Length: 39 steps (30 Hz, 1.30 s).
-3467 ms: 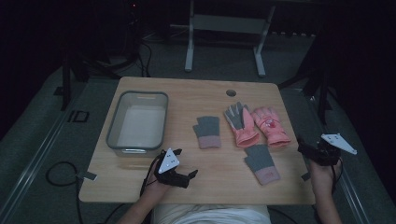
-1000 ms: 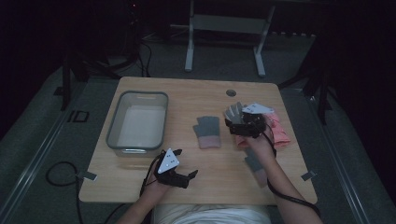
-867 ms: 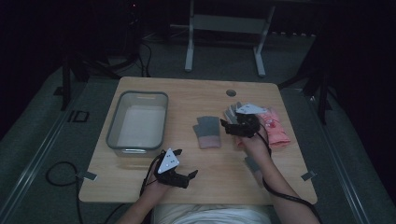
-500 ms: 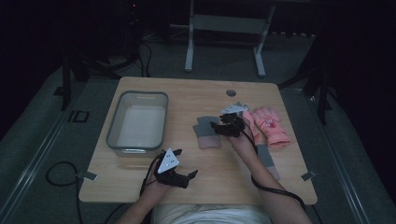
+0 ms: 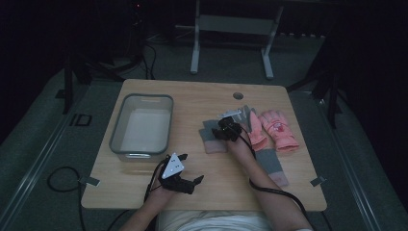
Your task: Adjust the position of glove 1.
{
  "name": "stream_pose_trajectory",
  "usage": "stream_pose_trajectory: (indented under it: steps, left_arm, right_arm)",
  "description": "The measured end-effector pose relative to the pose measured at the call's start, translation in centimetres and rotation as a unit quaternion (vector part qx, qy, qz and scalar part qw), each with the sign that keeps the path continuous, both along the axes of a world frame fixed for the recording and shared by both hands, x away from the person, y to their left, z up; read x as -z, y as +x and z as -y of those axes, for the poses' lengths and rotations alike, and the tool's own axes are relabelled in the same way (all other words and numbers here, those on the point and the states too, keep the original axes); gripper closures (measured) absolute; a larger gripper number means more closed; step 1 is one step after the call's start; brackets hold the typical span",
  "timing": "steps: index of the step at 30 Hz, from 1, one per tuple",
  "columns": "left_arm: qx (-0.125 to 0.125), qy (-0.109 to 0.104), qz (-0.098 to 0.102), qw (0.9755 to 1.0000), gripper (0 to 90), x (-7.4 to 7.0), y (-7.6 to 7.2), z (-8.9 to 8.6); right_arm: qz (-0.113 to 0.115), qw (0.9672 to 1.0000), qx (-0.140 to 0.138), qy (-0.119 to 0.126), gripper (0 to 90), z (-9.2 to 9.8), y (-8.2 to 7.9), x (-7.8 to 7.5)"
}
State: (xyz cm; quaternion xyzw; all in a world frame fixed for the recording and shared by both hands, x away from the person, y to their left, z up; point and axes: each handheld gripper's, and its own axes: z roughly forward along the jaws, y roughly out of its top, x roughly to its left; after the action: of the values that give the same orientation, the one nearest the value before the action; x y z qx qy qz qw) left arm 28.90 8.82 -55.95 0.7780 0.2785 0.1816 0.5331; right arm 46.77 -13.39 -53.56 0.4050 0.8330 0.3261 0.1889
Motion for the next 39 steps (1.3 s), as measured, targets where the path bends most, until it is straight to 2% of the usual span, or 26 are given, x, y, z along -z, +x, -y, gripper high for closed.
stream_pose_trajectory:
  steps: [4, 10, 11, 12, 14, 16, 20, 22, 24, 28, 31, 36, 39]
  left_arm:
    - [0.001, 0.0, 0.0, 1.0, 1.6, 0.0, 0.0, 0.0]
    - [0.0, -0.001, -0.001, 1.0, 1.6, 0.0, 0.0, 0.0]
    - [0.0, -0.001, 0.0, 1.0, 1.6, 0.0, 0.0, 0.0]
    - [0.0, -0.001, 0.0, 1.0, 1.6, 0.0, 0.0, 0.0]
    - [0.0, 0.0, -0.001, 1.0, 1.6, 0.0, 0.0, 0.0]
    - [0.0, -0.002, -0.002, 1.0, 1.6, 0.0, 0.0, 0.0]
    - [0.0, -0.001, -0.001, 1.0, 1.6, 0.0, 0.0, 0.0]
    - [0.001, -0.001, -0.001, 1.0, 1.6, 0.0, 0.0, 0.0]
    - [0.001, -0.002, -0.002, 1.0, 1.6, 0.0, 0.0, 0.0]
    - [0.001, 0.0, -0.002, 1.0, 1.6, 0.0, 0.0, 0.0]
    - [0.002, 0.002, 0.001, 1.0, 1.6, 0.0, 0.0, 0.1]
    - [0.002, 0.0, -0.001, 1.0, 1.6, 0.0, 0.0, 0.0]
    - [0.002, -0.002, -0.003, 1.0, 1.6, 0.0, 0.1, 0.0]
  right_arm:
    - [-0.01, 0.9998, 0.001, -0.016, 57.9, -0.4, 0.4, 1.0]
    - [-0.009, 0.9998, -0.005, -0.014, 62.5, -0.4, 0.3, 1.1]
    - [-0.01, 0.9998, -0.006, -0.014, 64.0, -0.4, 0.3, 1.0]
    - [-0.012, 0.9997, -0.013, -0.014, 75.0, -0.5, 0.2, 1.0]
    - [-0.008, 0.9995, -0.013, -0.026, 81.0, -0.9, 0.1, 0.9]
    - [-0.009, 0.9994, -0.009, -0.033, 83.3, -1.3, 0.0, 0.9]
    - [-0.021, 0.9995, -0.002, -0.025, 86.2, -1.1, 0.2, 0.6]
    - [-0.017, 0.9996, 0.005, -0.023, 86.6, -0.9, 0.2, 0.1]
    - [-0.012, 0.9998, 0.01, -0.008, 86.6, -0.4, -0.2, -1.0]
    - [0.018, 0.9998, 0.013, -0.003, 86.7, 0.2, -1.6, -3.5]
    - [0.039, 0.9989, 0.024, 0.008, 86.7, 0.7, -3.4, -5.7]
    - [0.062, 0.997, 0.041, 0.02, 86.8, 1.7, -6.2, -8.5]
    - [0.073, 0.9955, 0.053, 0.027, 86.7, 2.2, -7.9, -9.5]
